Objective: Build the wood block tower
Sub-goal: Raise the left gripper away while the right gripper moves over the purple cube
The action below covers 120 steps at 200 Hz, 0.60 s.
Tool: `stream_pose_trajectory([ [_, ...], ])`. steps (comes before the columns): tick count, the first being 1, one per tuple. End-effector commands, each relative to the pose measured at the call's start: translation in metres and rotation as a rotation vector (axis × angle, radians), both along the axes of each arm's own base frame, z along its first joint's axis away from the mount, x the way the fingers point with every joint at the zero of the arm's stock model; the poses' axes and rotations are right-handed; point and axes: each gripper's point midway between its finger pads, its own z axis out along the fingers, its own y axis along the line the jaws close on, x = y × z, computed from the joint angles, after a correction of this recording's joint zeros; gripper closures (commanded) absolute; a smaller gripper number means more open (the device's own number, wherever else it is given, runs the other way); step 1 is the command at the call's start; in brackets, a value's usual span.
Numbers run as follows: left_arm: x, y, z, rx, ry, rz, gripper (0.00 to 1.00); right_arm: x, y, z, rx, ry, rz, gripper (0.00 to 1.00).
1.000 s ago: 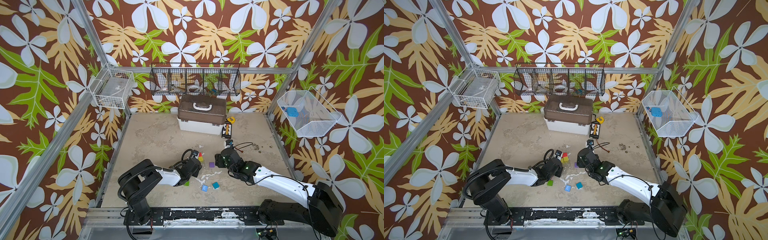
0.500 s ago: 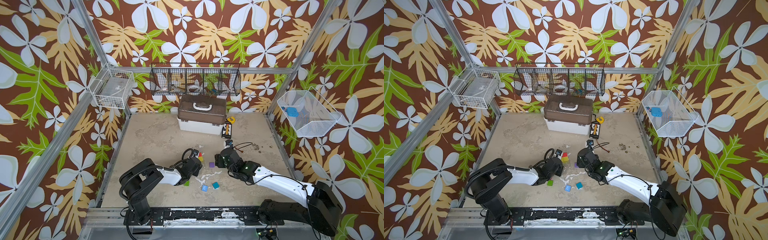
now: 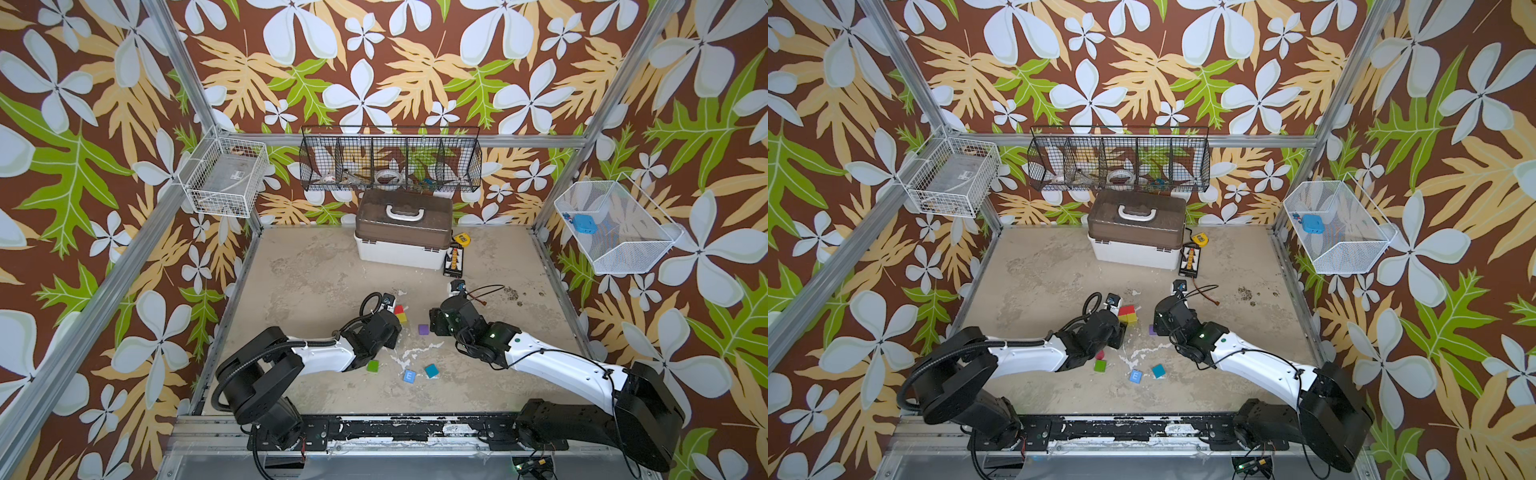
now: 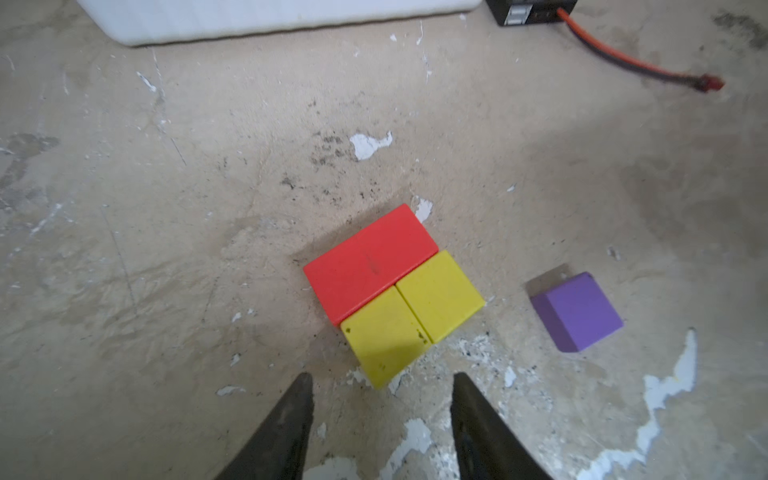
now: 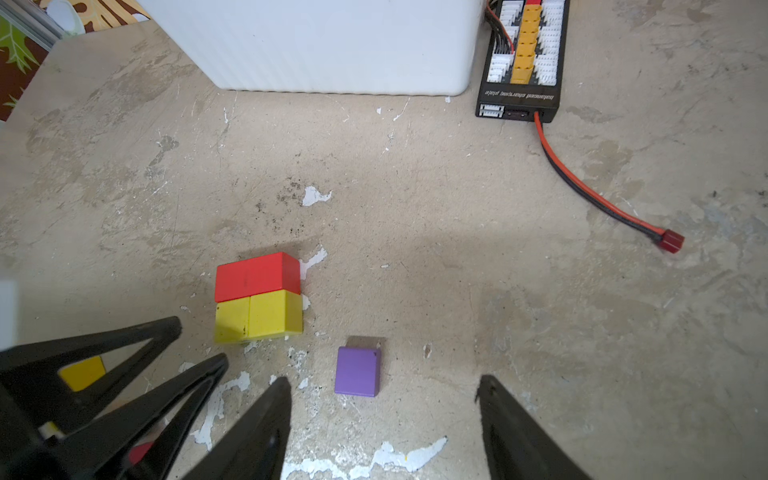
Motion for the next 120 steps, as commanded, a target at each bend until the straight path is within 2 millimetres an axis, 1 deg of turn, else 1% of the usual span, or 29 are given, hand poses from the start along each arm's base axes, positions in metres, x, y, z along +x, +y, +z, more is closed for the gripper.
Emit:
stream_pose_trajectory([
  [1,-0.001,0.008,0.031,-0.051,-0.003,0.05,0.36,0.002,-0.002,0.003,-0.012,-0.012,-0.007,0.29],
  [10,-0.003,0.011,0.057,-0.103,-0.022,0.07,0.34,0.002,-0.001,0.003,-0.01,-0.011,-0.006,0.29],
  [15,-0.003,0.013,0.071,-0.132,-0.033,0.088,0.31,0.002,-0.001,0.003,-0.008,-0.011,-0.004,0.29],
  [22,-0.004,0.017,0.096,-0.185,-0.057,0.109,0.28,0.001,0.0,0.003,-0.005,-0.009,-0.001,0.29],
  [44,-0.008,0.031,0.17,-0.351,-0.141,0.147,0.09,0.0,0.003,0.001,0.003,0.004,0.013,0.28],
  [56,-0.007,0.046,0.2,-0.395,-0.205,0.193,0.01,-0.001,0.004,0.0,0.002,0.014,0.02,0.28],
  [63,-0.004,0.06,0.211,-0.405,-0.242,0.254,0.0,-0.001,0.005,-0.001,0.001,0.019,0.023,0.28],
  [75,0.002,0.086,0.214,-0.42,-0.291,0.368,0.0,-0.001,0.006,-0.004,-0.005,0.027,0.025,0.28],
  [88,0.011,0.107,0.204,-0.455,-0.309,0.442,0.0,0.001,0.007,-0.008,-0.017,0.034,0.024,0.28],
  [98,0.019,0.112,0.189,-0.5,-0.3,0.432,0.0,0.003,0.008,-0.011,-0.032,0.039,0.024,0.28],
  [112,0.03,0.125,0.158,-0.583,-0.23,0.463,0.01,0.009,0.01,-0.019,-0.067,0.055,0.016,0.29],
  [120,0.035,0.129,0.142,-0.615,-0.204,0.461,0.02,0.013,0.012,-0.025,-0.091,0.07,0.012,0.3],
])
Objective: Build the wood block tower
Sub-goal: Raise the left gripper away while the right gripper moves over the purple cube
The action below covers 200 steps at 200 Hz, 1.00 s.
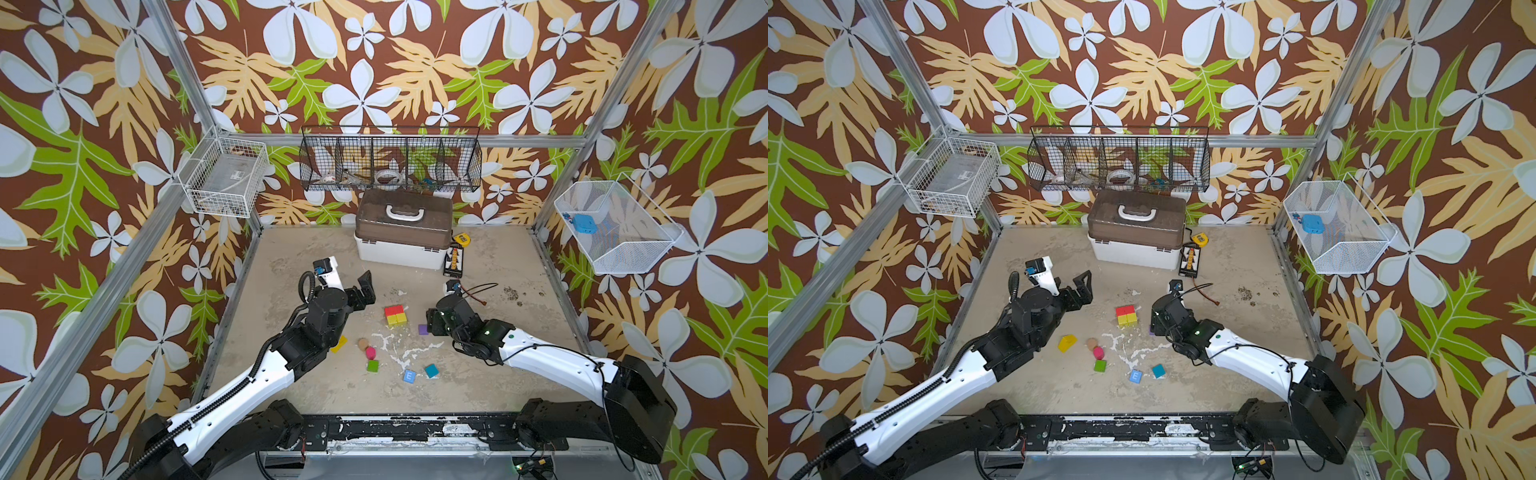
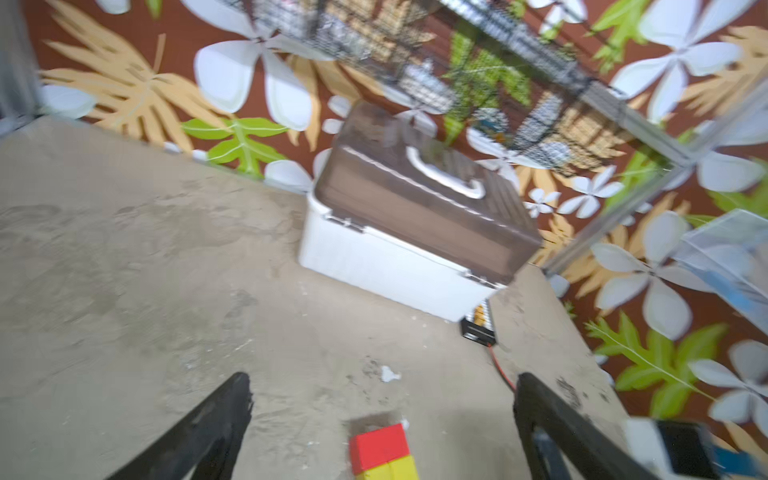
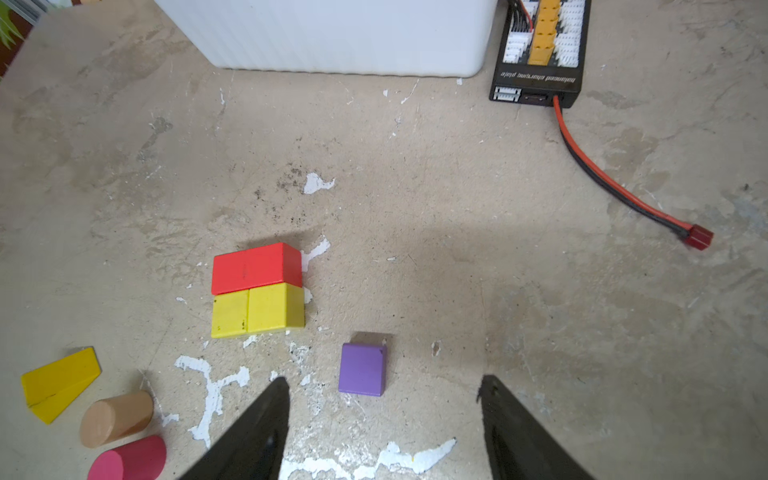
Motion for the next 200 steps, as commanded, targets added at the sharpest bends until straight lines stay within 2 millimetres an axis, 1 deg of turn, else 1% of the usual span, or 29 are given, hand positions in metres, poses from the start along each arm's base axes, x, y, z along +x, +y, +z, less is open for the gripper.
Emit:
stream_pose_trajectory([
  [1,0.012,0.005,-0.023,-0.175,0.011,-0.024,0.02,0.008,0.001,-0.011,-0.065,0.02,-0.006,0.3],
  [13,0.016,0.008,-0.04,-0.143,0.007,-0.02,0.03,0.013,0.006,-0.019,-0.091,0.04,-0.003,0.31],
  [21,0.017,0.007,-0.05,-0.116,0.017,-0.024,0.0,0.016,0.009,-0.028,-0.11,0.062,0.002,0.32],
  [28,0.02,0.004,-0.054,-0.097,0.033,-0.046,0.01,0.019,0.013,-0.035,-0.125,0.082,0.006,0.32],
  [38,0.022,-0.002,-0.059,-0.061,0.063,-0.078,0.06,0.022,0.019,-0.044,-0.141,0.113,0.021,0.33],
  [51,0.022,-0.008,-0.067,-0.078,0.091,-0.099,0.06,0.027,0.023,-0.058,-0.171,0.151,0.032,0.34],
  [69,0.025,-0.008,-0.065,-0.074,0.09,-0.09,0.05,0.034,0.024,-0.073,-0.206,0.203,0.04,0.36],
  [87,0.023,-0.007,-0.06,-0.081,0.076,-0.092,0.05,0.036,0.023,-0.086,-0.186,0.25,0.048,0.38],
  [112,0.019,-0.006,-0.06,-0.093,0.062,-0.095,0.03,0.037,0.023,-0.09,-0.158,0.27,0.064,0.38],
  [132,0.021,-0.006,-0.063,-0.089,0.072,-0.095,0.03,0.036,0.033,-0.091,-0.127,0.276,0.11,0.37],
  [158,0.022,-0.009,-0.066,-0.093,0.087,-0.101,0.03,0.037,0.036,-0.095,-0.136,0.289,0.122,0.36],
  [185,0.022,-0.013,-0.067,-0.103,0.091,-0.12,0.03,0.039,0.037,-0.1,-0.15,0.299,0.127,0.36],
  [200,0.022,-0.013,-0.067,-0.101,0.09,-0.12,0.03,0.04,0.04,-0.102,-0.145,0.304,0.14,0.36],
])
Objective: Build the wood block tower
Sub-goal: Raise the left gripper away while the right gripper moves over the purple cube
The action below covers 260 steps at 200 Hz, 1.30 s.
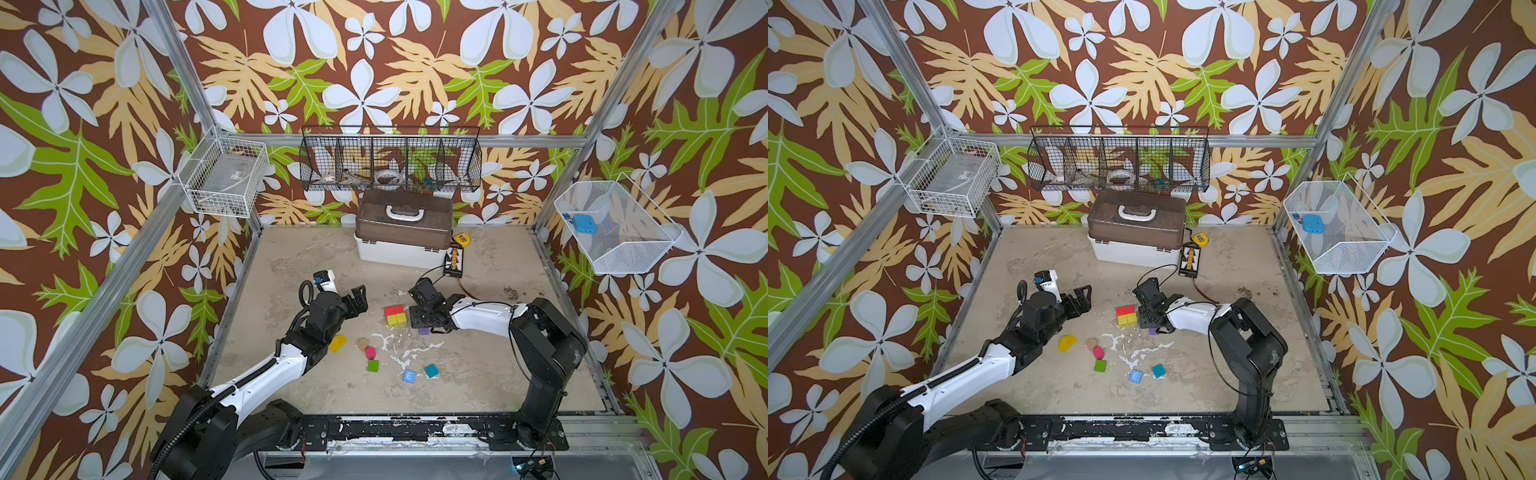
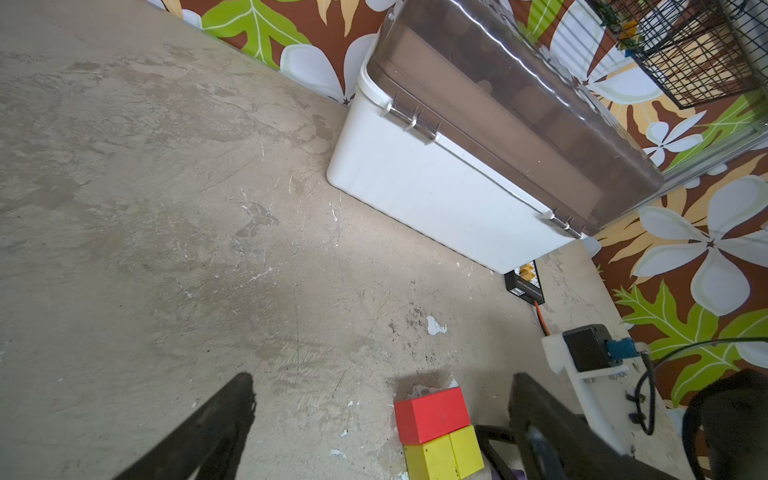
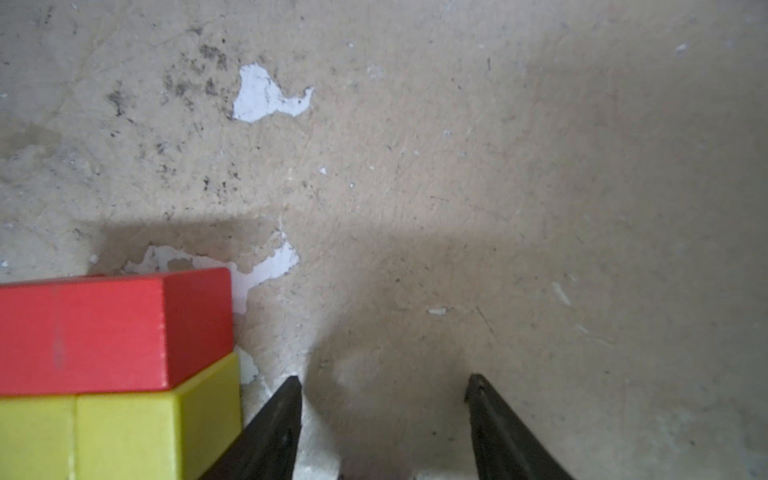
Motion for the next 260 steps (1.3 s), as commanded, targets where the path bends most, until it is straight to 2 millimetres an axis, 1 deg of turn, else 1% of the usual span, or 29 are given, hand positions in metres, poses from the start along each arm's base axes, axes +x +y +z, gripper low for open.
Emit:
stream_pose_trajectory([
  [1,0.003,-0.003,0.01,-0.028,-0.029,-0.003,0.03,-0.006,0.004,-0.009,0.005,0.042,0.026,0.36],
  [42,0.003,-0.001,0.014,-0.027,-0.04,0.0,0.03,-0.007,0.012,-0.011,0.034,0.059,0.056,0.36],
  [87,0.004,-0.003,0.011,-0.027,-0.031,-0.008,0.03,-0.011,0.019,-0.012,0.06,0.073,0.078,0.36],
  [160,0.004,-0.003,0.01,-0.02,-0.028,-0.005,0.02,-0.013,0.025,-0.014,0.068,0.082,0.094,0.36],
  [197,0.005,-0.004,0.008,-0.018,-0.022,-0.007,0.02,-0.011,0.018,-0.012,0.039,0.07,0.069,0.36],
  [211,0.006,-0.004,0.006,-0.017,-0.018,-0.009,0.02,-0.01,0.014,-0.009,0.033,0.059,0.055,0.36],
  [244,0.006,-0.006,0.001,-0.021,-0.006,-0.01,0.02,-0.009,0.002,0.008,0.017,0.014,0.013,0.36],
  [260,0.008,-0.007,-0.003,-0.017,0.004,-0.011,0.03,-0.014,-0.005,0.017,0.028,0.002,-0.005,0.36],
])
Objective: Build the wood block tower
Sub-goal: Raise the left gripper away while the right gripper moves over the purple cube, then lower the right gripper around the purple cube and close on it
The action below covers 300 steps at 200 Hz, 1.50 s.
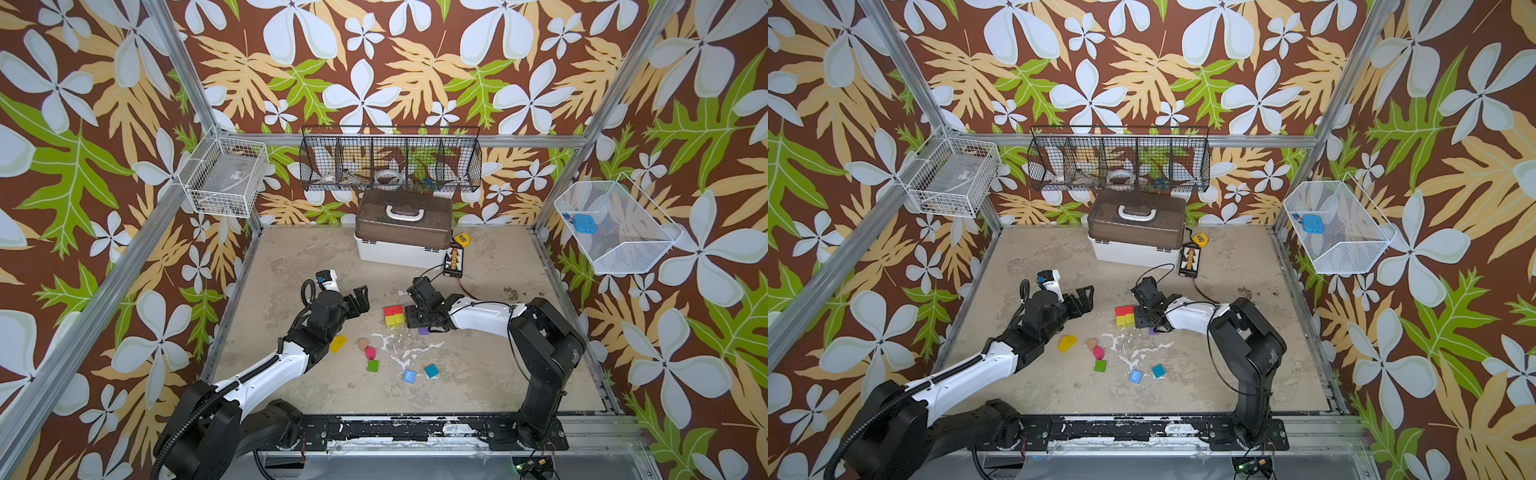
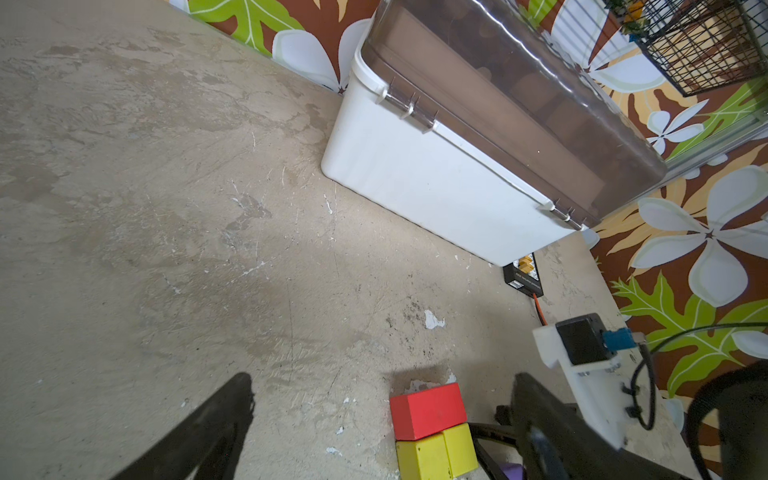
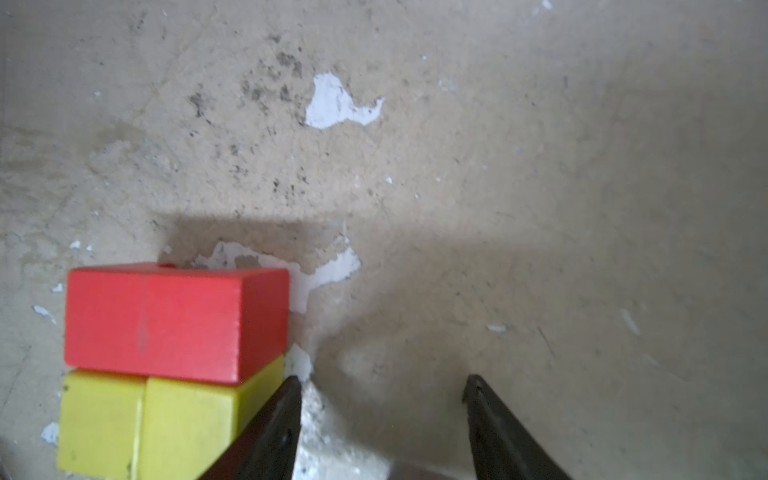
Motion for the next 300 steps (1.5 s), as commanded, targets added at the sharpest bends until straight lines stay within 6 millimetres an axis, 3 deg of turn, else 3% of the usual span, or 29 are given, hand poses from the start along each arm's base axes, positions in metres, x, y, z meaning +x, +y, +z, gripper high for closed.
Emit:
stream_pose_trajectory([
  [1,0.005,-0.003,0.004,-0.022,-0.015,-0.002,0.03,-0.008,-0.016,0.008,-0.025,-0.002,-0.042,0.36],
  [39,0.008,-0.002,0.0,0.005,-0.002,0.008,0.03,-0.029,-0.043,0.022,-0.006,-0.061,-0.084,0.33],
  [93,0.007,0.004,0.009,0.018,-0.033,0.029,0.03,-0.035,-0.029,0.005,0.005,-0.008,-0.057,0.36],
  [133,0.006,0.004,0.011,0.012,-0.036,0.024,0.03,-0.036,-0.019,0.01,-0.025,-0.036,-0.031,0.36],
  [198,0.006,0.004,0.012,0.011,-0.039,0.025,0.03,-0.035,-0.02,-0.005,-0.058,-0.001,-0.037,0.41],
  [300,0.007,0.002,0.012,0.011,-0.037,0.018,0.03,-0.035,-0.02,-0.011,-0.087,0.012,-0.034,0.5],
])
